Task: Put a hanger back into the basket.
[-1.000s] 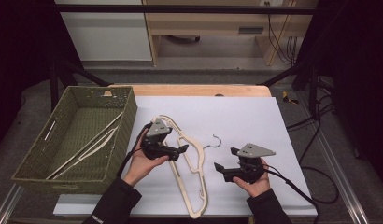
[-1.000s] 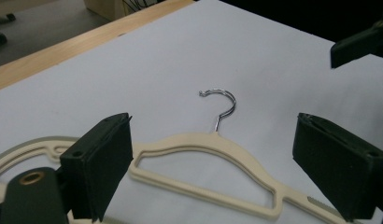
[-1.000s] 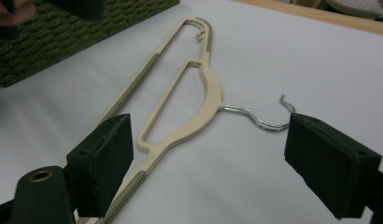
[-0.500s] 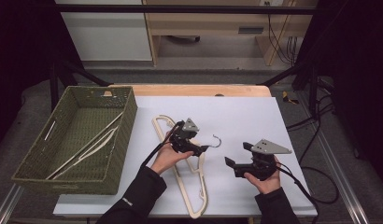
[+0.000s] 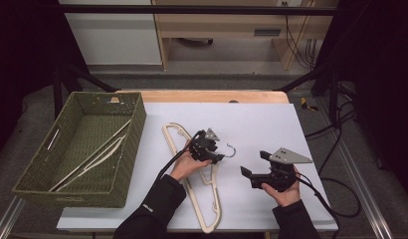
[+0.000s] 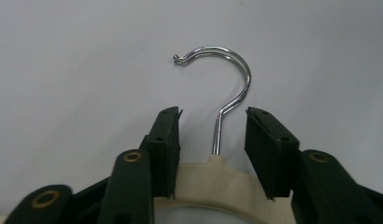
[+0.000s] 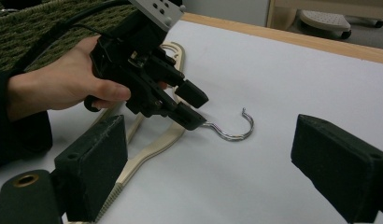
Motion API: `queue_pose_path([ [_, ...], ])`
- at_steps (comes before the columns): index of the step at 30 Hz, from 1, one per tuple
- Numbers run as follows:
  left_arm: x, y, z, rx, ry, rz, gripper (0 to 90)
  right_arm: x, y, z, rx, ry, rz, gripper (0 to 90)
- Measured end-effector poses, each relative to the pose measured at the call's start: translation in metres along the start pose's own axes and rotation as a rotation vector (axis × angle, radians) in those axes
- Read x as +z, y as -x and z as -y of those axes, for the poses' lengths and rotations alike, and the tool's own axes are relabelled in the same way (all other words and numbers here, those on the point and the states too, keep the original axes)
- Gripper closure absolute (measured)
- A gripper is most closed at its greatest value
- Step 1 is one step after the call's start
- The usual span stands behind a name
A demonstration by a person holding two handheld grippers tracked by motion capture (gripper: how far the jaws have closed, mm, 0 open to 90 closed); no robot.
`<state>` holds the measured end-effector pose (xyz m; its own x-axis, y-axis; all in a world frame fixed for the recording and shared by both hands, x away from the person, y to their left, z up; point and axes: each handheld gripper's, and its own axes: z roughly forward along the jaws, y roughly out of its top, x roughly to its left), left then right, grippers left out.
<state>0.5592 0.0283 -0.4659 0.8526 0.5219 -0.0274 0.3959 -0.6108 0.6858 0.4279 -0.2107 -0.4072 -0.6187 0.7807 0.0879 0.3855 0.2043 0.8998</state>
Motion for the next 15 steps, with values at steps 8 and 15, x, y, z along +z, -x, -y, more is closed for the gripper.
queue_pose_path([
  [8, 0.0082, -0.0001, -0.0001, 0.021, -0.012, 0.004, 72.5, 0.0012, -0.0001, 0.0002, 0.001, -0.002, -0.003, 11.3],
  [15, 0.0072, -0.0008, -0.0011, 0.035, -0.033, 0.023, 84.7, 0.0022, -0.0006, 0.0004, 0.004, -0.004, -0.012, 11.5],
])
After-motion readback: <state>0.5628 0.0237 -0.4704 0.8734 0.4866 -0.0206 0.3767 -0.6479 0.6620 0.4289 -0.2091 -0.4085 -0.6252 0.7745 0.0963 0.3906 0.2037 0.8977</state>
